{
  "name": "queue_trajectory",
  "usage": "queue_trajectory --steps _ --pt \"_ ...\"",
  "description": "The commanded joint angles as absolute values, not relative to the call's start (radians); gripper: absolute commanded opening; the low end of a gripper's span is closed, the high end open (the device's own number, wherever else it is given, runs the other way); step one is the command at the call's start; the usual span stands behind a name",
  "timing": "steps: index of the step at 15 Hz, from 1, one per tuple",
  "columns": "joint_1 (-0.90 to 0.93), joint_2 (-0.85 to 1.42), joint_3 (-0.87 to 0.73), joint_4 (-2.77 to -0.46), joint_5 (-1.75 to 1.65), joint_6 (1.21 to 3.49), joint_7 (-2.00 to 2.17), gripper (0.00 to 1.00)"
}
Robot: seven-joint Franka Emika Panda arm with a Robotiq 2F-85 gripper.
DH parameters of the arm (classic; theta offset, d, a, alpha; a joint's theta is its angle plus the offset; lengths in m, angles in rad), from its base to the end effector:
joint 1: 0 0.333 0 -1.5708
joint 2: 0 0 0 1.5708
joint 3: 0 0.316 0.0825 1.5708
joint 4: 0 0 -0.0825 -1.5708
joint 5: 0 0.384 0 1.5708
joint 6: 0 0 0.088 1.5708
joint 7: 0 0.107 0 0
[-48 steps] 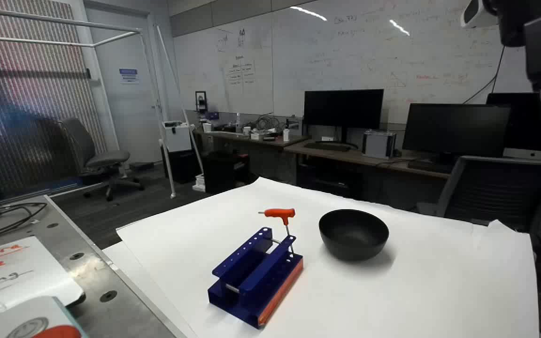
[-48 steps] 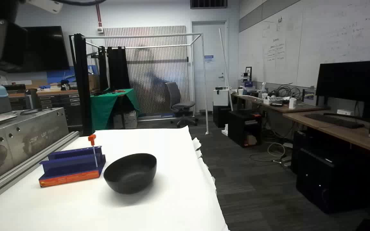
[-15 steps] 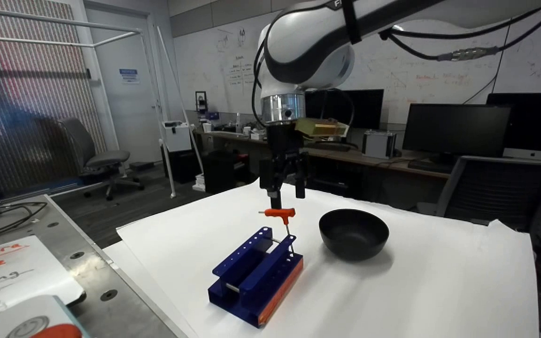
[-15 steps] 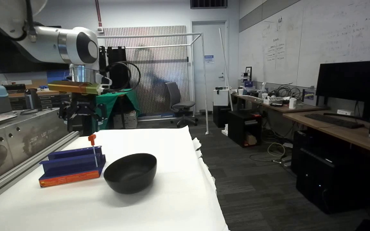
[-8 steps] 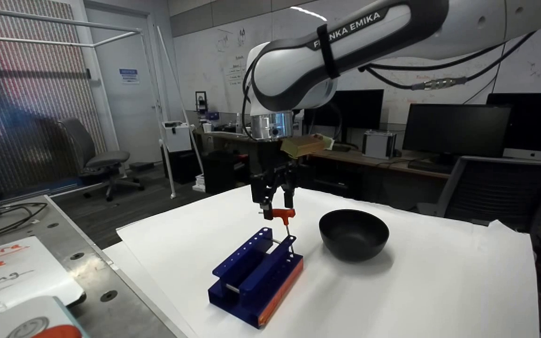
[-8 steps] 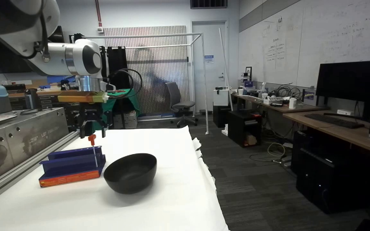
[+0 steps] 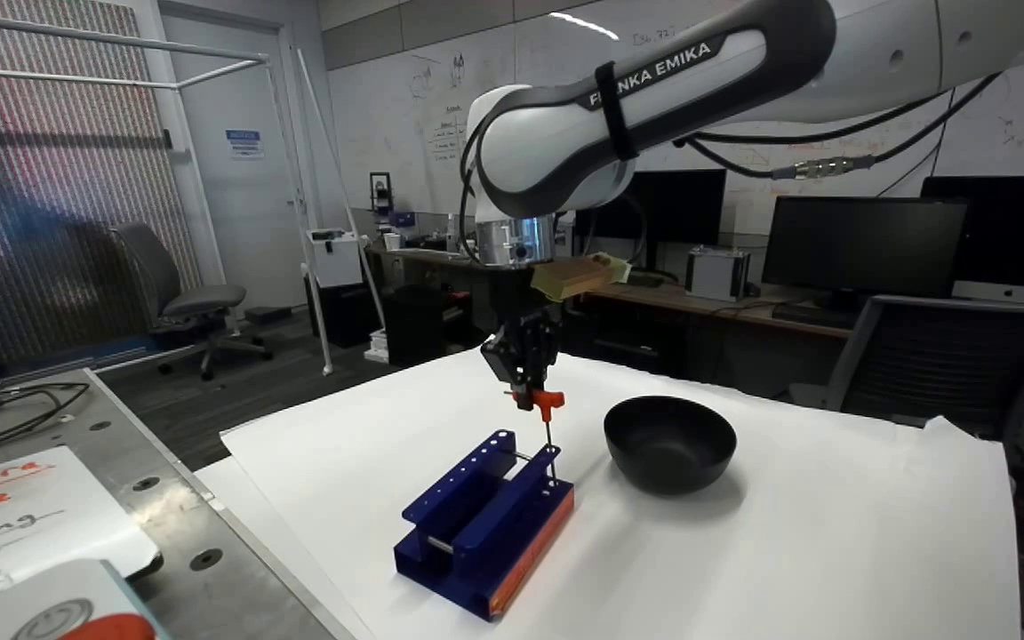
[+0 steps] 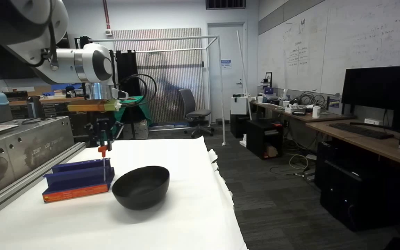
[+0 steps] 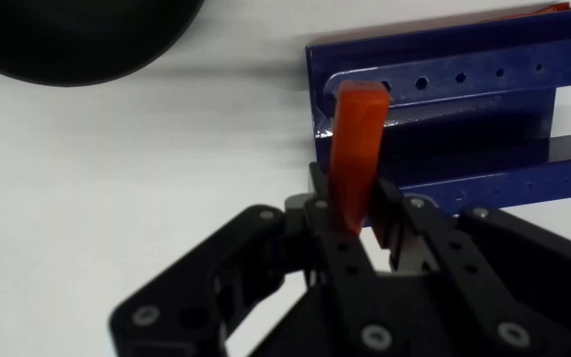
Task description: Put the metal object with the orange handle in the black bowl
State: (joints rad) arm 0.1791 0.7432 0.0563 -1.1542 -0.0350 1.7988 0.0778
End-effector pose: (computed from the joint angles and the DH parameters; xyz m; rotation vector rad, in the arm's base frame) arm 0.7246 0.1588 0.3502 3.1184 0.2409 -0.1521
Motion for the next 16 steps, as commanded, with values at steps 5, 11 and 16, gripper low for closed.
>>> queue_trajectory --steps 5,11,16 --pt "0.195 0.517 0.070 -1.288 -0.039 1.792 0.095 0.14" --pt "0.227 0.374 0.020 -1.344 -0.139 1.747 0.306 0.14" --pt "0.189 0.416 -0.017 -1.370 -0.199 1.665 0.414 0.14"
